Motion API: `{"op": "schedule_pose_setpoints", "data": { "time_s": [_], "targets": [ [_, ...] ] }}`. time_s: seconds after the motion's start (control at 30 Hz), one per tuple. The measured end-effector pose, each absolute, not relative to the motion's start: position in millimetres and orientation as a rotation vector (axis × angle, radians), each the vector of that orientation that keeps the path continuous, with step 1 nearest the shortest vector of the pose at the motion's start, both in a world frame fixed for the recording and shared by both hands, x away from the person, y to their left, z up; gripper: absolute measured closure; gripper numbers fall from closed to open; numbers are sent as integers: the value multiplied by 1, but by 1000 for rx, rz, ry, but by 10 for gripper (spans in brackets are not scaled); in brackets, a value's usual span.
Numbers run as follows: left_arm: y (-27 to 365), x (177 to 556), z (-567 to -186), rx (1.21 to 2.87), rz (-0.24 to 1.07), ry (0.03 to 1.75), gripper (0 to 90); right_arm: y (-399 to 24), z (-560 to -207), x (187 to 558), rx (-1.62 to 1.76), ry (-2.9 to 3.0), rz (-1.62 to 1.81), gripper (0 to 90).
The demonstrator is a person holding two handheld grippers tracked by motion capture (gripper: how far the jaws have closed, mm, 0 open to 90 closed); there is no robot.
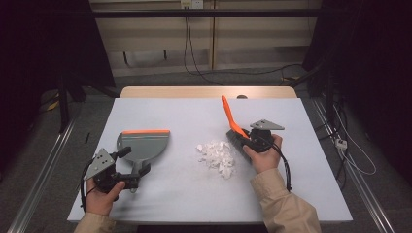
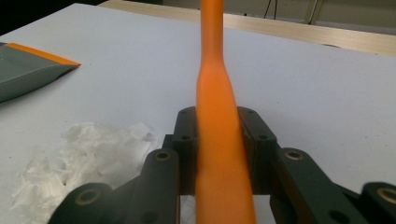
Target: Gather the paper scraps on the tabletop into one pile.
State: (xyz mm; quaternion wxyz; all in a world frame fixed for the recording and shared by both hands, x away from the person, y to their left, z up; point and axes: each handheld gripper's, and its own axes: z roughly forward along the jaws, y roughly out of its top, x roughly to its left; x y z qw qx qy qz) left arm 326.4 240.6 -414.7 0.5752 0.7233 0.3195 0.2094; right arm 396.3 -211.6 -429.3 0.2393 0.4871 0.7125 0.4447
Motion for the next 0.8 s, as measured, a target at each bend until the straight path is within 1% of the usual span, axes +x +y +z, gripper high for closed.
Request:
{"op": "schedule_pose_setpoints", "data": {
  "time_s": [0.43,0.57,0.8],
  "targets": [
    [241,326,-416,1696,486,762,50,-215,-427,394,1293,2008,1143,708],
    [241,326,-416,1695,484,762,49,-214,-423,395,1307,2045,1116,674],
    [242,325,-416,1705,484,781,50,-214,-415,399,1344,2057,1092,646]
  ]
}}
